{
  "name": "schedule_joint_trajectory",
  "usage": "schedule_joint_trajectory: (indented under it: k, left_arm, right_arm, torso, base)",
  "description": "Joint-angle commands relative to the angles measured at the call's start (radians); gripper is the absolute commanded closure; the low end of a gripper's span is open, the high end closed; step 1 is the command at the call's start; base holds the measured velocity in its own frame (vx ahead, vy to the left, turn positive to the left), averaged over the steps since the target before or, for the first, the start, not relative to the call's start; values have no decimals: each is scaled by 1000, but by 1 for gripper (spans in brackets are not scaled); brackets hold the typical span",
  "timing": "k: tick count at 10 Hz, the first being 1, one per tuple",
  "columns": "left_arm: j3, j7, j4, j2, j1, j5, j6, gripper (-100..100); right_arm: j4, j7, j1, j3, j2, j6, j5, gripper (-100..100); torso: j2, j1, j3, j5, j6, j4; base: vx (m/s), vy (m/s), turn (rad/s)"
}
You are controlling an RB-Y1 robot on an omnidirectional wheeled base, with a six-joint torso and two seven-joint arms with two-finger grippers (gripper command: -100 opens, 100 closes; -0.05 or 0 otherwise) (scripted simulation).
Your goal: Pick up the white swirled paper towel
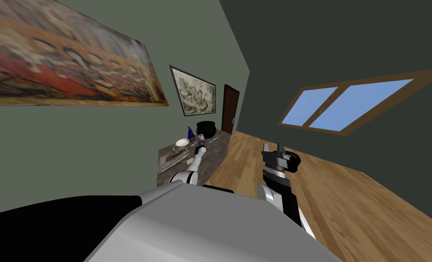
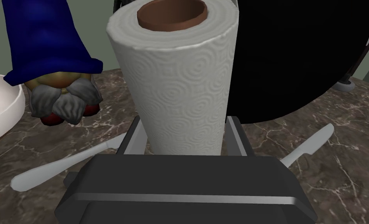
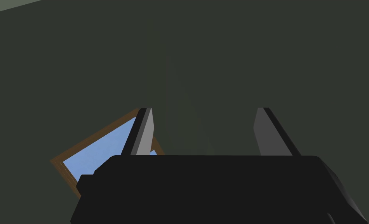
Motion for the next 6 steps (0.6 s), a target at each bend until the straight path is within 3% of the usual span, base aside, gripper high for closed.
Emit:
schedule_joint_trajectory:
  k: [1, 2, 3, 4, 6]
  left_arm:
    - [32, -50, -50, 2, 50, 50, 50, 100]
    - [32, -84, -83, 2, 79, 81, 87, 100]
    - [32, -87, -83, 2, 79, 111, 97, 100]
    - [70, -120, -120, 3, 116, 141, 125, 100]
    - [70, -168, -169, 3, 154, 202, 178, 100]
  right_arm:
    - [0, 0, 0, 0, 0, 0, 0, 0]
    - [0, 0, 0, 0, 0, 0, 0, 0]
    - [0, 0, 0, 0, 0, 0, 0, 0]
    - [0, 0, 0, 0, 0, 0, 0, 0]
    - [0, 0, 0, 0, 0, 0, 0, 0]
  torso:
    - [0, 0, 0, 0, 0, 0]
    - [-3, -2, -2, 0, -2, -1]
    - [-6, -1, -6, 2, -1, -5]
    - [-7, 3, -8, 4, 1, -8]
    - [-12, 4, -13, 7, 0, -14]
  base:
    - [109, -105, -15]
    - [129, -111, 34]
    - [54, -46, 41]
    - [73, -85, -29]
    - [76, -65, 21]
